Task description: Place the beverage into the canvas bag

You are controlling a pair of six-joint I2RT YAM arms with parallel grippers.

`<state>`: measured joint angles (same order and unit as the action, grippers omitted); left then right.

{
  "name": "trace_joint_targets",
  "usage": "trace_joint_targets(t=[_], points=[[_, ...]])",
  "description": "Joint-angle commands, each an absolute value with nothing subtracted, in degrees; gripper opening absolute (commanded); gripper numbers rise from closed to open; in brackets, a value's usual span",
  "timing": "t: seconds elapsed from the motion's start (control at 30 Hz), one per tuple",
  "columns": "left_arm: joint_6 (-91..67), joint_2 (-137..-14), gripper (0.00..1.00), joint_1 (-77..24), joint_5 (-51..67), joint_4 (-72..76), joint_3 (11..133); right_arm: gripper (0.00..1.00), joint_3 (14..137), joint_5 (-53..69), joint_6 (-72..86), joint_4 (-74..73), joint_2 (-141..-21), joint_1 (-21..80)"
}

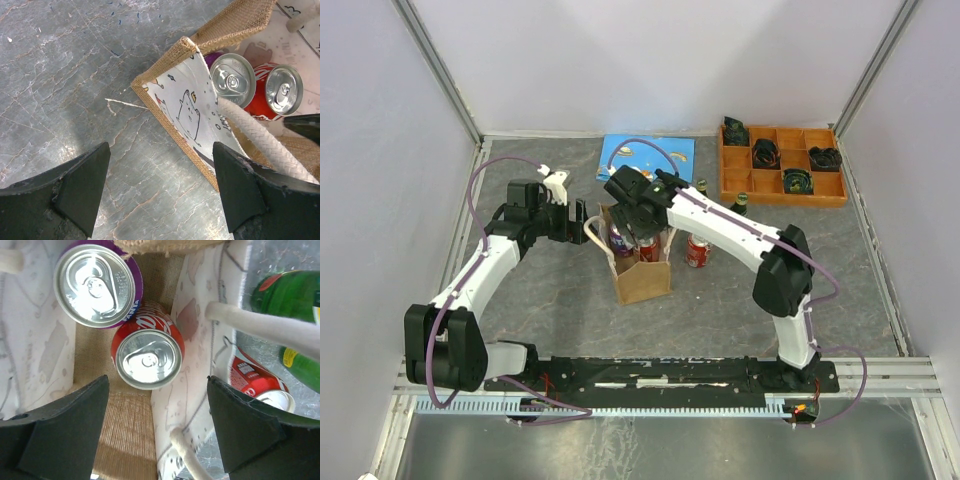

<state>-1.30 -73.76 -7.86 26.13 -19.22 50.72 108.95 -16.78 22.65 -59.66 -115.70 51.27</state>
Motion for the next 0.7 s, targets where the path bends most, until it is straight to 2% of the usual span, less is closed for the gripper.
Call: trace_joint_targets(t=[0.0, 0.17, 0.3, 0.5, 0.67], points=[[1.0, -72.2, 0.9, -8.2, 28.1, -18.6, 50.5, 0.87, 115.6, -17.8, 23.3, -57.8, -107.3, 51.4], [1.1, -72.4, 0.9, -8.1, 28.1, -18.6, 50.8, 0.86, 121.6, -22.8, 23.3, -54.8, -102.1, 50.9], [1.1, -72.2, 0.9, -8.2, 28.2, -18.9, 50.8, 0.86, 126.3, -27.7, 24.0, -61.1, -101.7, 47.3], [1.3, -72.1, 0.9, -8.1, 28.1, -19.0, 50.7, 0.85, 122.1, -27.5, 27.3, -71.7, -100.6, 39.3], [1.3, -72.3, 0.9, -8.1, 28.1, -19.0, 50.7, 0.85, 114.0, -22.5, 28.3, -74.3, -100.5, 38.1]])
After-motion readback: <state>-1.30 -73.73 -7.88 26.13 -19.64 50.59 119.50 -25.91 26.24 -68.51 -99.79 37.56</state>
